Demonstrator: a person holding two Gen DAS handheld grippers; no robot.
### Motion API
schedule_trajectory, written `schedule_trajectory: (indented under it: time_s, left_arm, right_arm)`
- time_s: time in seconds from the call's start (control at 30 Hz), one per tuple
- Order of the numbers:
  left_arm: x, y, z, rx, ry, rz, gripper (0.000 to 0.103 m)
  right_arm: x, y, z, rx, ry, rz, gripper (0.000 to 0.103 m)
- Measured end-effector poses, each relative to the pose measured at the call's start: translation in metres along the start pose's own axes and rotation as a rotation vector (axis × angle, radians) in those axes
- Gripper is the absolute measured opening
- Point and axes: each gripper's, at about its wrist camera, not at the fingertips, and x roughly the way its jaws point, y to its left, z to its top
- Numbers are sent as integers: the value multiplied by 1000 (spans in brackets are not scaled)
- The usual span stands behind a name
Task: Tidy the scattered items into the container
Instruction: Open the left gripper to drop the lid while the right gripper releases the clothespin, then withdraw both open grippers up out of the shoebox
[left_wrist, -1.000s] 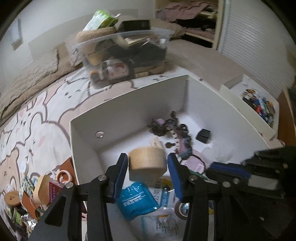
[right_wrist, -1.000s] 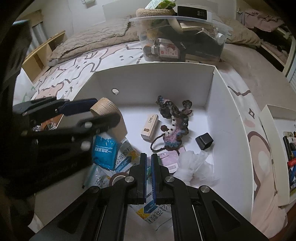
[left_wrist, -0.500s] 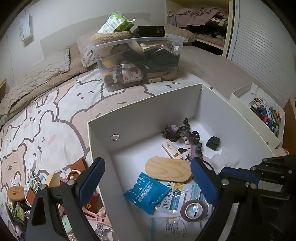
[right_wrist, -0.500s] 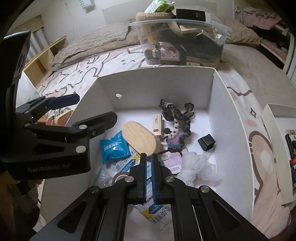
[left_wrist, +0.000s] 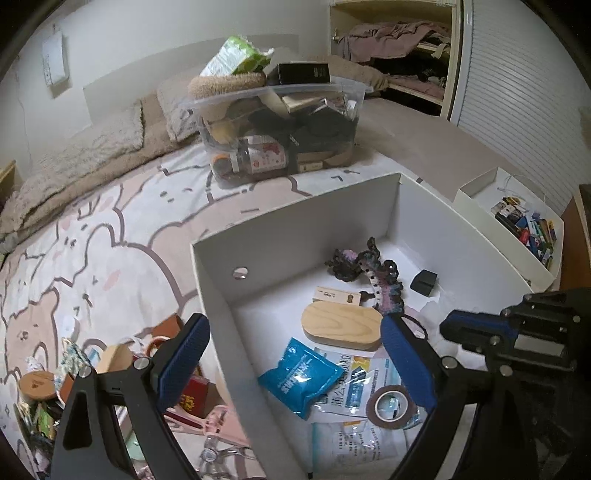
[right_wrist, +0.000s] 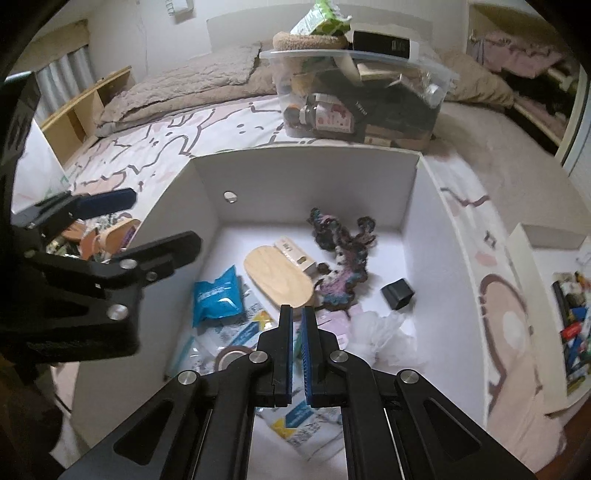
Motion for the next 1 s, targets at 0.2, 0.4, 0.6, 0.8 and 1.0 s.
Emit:
schedule_trajectory:
  time_s: [0.2, 0.4, 0.6, 0.8, 1.0]
  left_arm:
    - [-8, 7, -2, -4, -21, -7, 95]
    - [-12, 17, -6, -18, -26, -3, 103]
    - [-16, 26, -10, -30, -21, 1, 103]
    - [-22, 30, -16, -28, -20, 1, 103]
    - [-32, 44, -19, -57, -28, 8, 103]
  right_arm:
    - [-1, 2, 1, 2, -4, 1, 57]
    - [4, 10, 0, -31, -34, -4, 103]
    - [12, 16, 2, -43, -36, -22, 103]
    - [2, 19, 6, -32, -63, -32, 103]
    - [-8, 15, 8, -6, -87, -43, 103]
